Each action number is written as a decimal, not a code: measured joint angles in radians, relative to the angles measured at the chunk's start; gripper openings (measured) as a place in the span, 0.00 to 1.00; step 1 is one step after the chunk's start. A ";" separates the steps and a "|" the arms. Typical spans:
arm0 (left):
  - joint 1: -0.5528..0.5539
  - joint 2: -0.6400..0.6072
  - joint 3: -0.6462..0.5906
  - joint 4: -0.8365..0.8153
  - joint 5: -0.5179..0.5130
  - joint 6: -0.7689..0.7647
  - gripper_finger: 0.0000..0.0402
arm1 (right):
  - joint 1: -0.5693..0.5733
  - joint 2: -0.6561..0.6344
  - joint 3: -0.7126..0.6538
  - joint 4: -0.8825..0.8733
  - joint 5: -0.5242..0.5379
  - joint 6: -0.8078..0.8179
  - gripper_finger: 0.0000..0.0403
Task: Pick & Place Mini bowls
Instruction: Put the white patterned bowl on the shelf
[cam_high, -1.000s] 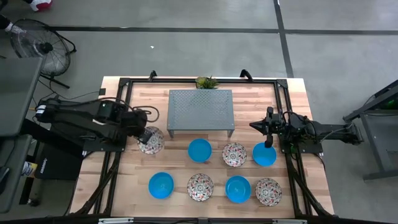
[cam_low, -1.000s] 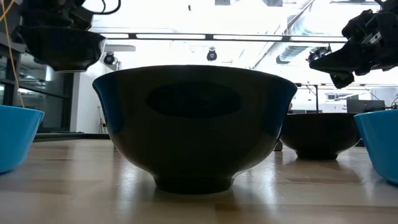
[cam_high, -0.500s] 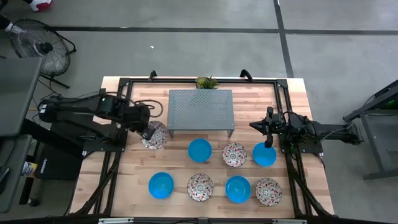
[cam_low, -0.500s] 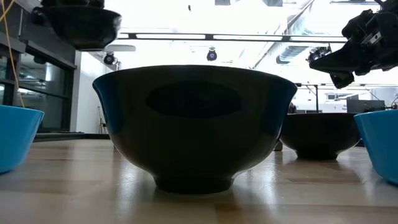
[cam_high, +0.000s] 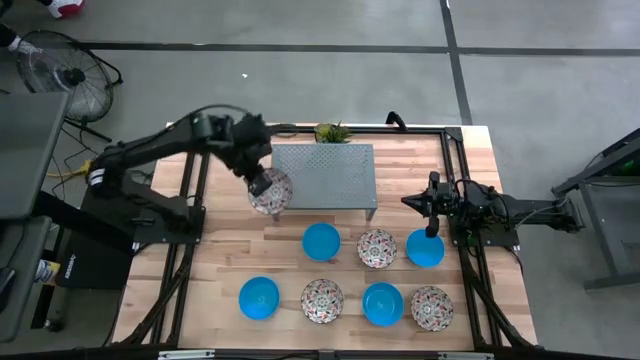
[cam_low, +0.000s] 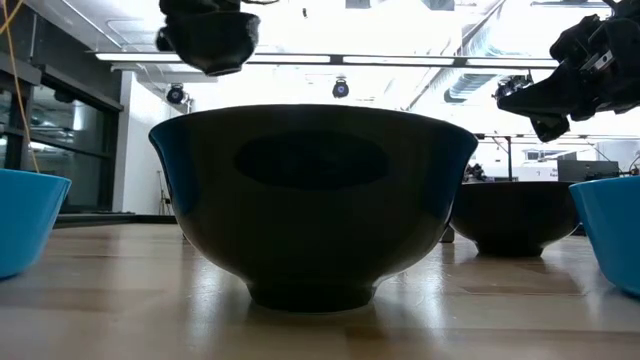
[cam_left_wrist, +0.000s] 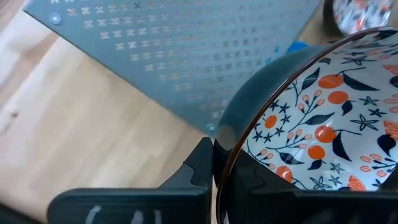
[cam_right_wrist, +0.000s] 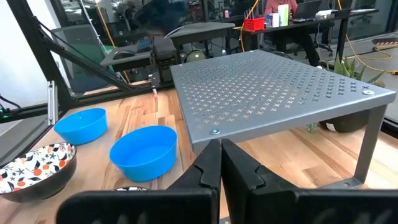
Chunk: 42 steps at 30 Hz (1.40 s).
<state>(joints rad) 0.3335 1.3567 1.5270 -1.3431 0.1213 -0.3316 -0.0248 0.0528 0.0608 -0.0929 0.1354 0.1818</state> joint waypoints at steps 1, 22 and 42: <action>0.024 0.027 0.028 -0.017 0.019 0.043 0.01 | 0.000 0.000 0.000 0.000 0.000 0.000 0.00; 0.275 0.494 0.468 -0.231 0.206 0.384 0.01 | 0.000 0.000 0.000 0.000 0.000 0.000 0.00; 0.214 0.603 0.476 -0.222 0.160 0.389 0.01 | 0.000 0.000 0.000 0.000 0.000 0.000 0.00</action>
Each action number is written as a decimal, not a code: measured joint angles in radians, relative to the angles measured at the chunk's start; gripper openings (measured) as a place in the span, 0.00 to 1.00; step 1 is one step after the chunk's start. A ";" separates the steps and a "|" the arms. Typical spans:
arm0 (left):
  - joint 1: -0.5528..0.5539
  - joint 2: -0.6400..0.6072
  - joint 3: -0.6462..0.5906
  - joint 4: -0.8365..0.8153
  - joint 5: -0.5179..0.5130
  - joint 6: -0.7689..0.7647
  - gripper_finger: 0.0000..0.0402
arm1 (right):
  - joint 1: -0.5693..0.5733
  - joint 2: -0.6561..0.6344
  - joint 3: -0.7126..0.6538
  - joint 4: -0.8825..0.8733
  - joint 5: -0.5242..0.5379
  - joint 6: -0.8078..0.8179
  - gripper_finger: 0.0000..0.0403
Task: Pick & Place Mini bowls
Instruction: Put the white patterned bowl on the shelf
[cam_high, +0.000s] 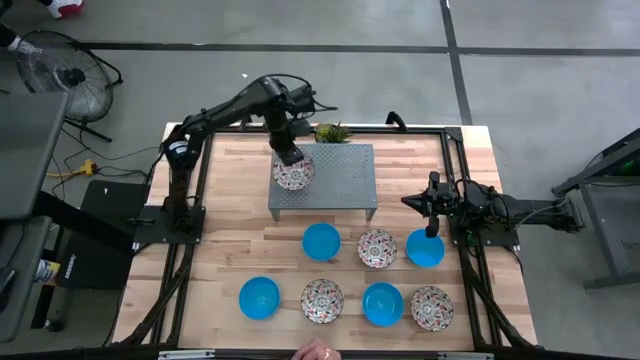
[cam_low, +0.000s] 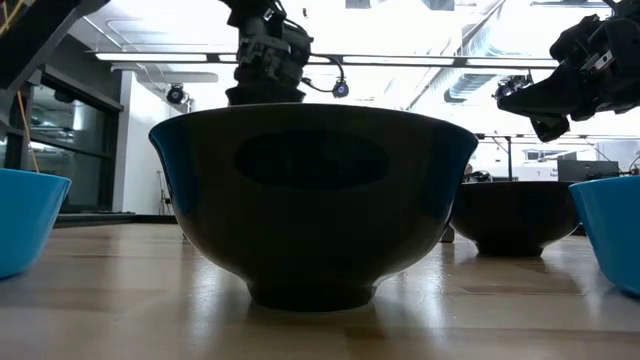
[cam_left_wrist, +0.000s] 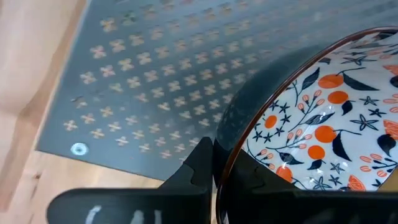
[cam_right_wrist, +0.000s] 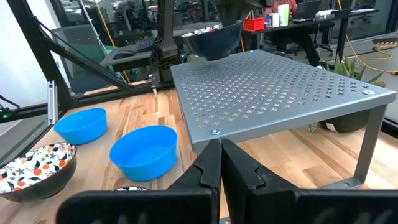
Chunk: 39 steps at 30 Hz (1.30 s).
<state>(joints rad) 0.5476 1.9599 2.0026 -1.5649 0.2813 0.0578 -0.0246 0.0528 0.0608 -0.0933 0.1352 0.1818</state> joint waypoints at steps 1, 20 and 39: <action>0.001 0.004 0.000 0.003 -0.002 0.001 0.01 | 0.000 0.000 0.000 0.000 0.000 0.000 0.00; 0.002 0.030 -0.002 0.021 -0.003 0.029 0.03 | 0.000 0.000 0.000 0.000 0.000 0.000 0.00; 0.002 0.027 -0.002 0.028 0.018 0.060 0.04 | 0.000 0.000 0.000 0.000 0.000 0.000 0.00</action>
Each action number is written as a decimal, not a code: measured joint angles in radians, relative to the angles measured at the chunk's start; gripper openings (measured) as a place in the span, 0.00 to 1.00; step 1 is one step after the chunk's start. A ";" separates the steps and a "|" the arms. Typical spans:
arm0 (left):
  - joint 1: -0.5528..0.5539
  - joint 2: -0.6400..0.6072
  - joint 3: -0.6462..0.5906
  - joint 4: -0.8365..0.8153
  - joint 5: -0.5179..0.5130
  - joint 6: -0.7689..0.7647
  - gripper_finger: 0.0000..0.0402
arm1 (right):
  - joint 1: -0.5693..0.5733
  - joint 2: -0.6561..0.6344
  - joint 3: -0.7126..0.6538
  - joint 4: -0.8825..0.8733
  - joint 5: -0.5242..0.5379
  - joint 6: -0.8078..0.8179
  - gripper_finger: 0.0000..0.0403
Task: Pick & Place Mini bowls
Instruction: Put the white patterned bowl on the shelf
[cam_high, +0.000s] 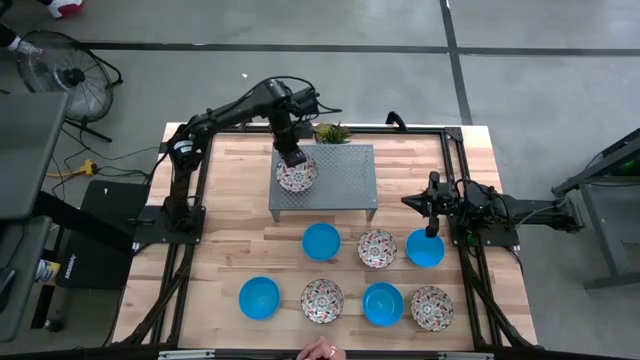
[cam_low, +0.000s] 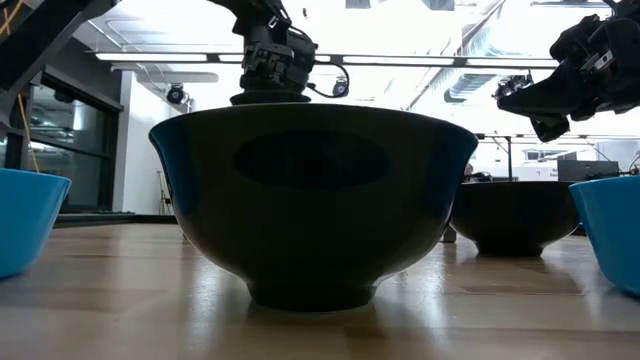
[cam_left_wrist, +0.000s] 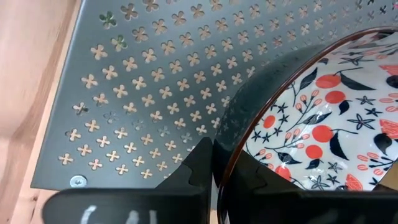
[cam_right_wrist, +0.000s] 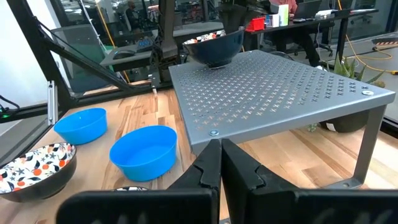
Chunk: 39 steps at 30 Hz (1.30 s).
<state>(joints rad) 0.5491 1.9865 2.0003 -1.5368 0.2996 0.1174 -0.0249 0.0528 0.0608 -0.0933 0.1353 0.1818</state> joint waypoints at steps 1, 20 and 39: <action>0.000 0.000 0.000 0.000 0.000 0.007 0.04 | 0.000 0.000 0.000 0.000 0.000 0.000 0.00; 0.000 0.000 0.000 0.012 -0.005 0.009 0.23 | 0.000 0.000 0.000 0.000 0.000 0.000 0.00; -0.006 0.000 0.000 0.059 -0.047 0.017 0.23 | 0.000 0.000 0.000 0.000 0.000 0.000 0.00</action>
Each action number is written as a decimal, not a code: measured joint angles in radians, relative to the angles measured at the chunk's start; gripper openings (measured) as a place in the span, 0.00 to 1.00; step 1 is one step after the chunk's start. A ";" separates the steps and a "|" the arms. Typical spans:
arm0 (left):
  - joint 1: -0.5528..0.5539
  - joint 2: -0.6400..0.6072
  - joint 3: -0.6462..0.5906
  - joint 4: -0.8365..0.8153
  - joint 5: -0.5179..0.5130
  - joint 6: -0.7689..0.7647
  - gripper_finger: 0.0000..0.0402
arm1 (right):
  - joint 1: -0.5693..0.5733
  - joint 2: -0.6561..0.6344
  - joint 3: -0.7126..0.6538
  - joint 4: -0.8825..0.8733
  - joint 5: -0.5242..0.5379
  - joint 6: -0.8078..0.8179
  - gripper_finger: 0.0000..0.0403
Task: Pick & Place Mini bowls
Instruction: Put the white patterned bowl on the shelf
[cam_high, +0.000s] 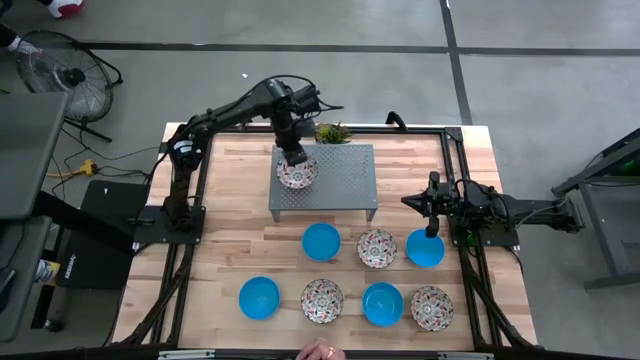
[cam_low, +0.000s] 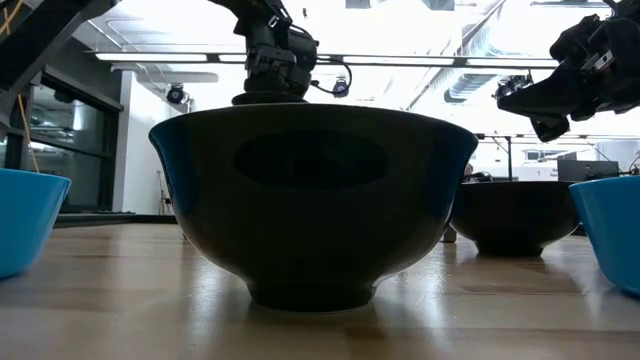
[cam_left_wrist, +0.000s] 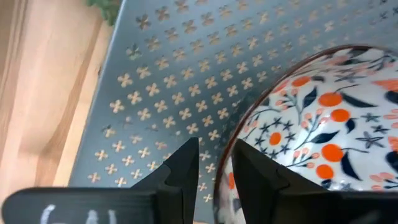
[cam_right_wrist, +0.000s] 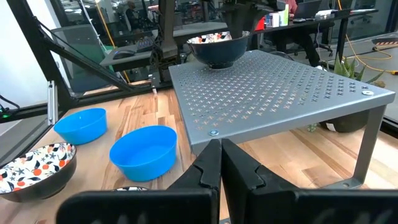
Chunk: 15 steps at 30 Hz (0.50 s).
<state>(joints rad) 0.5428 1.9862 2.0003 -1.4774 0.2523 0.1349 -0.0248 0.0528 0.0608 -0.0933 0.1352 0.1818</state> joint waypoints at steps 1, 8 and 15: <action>-0.001 0.000 0.000 0.003 0.002 0.000 0.23 | 0.000 0.000 0.000 0.000 0.000 0.000 0.00; -0.007 -0.001 0.035 0.015 0.001 0.020 0.23 | 0.000 0.000 0.000 0.000 0.000 0.000 0.00; -0.015 -0.001 0.114 0.012 -0.016 0.046 0.23 | 0.000 0.000 0.000 0.000 0.000 0.000 0.00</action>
<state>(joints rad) 0.5282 1.9850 2.1138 -1.4654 0.2364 0.1806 -0.0249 0.0528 0.0608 -0.0932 0.1356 0.1818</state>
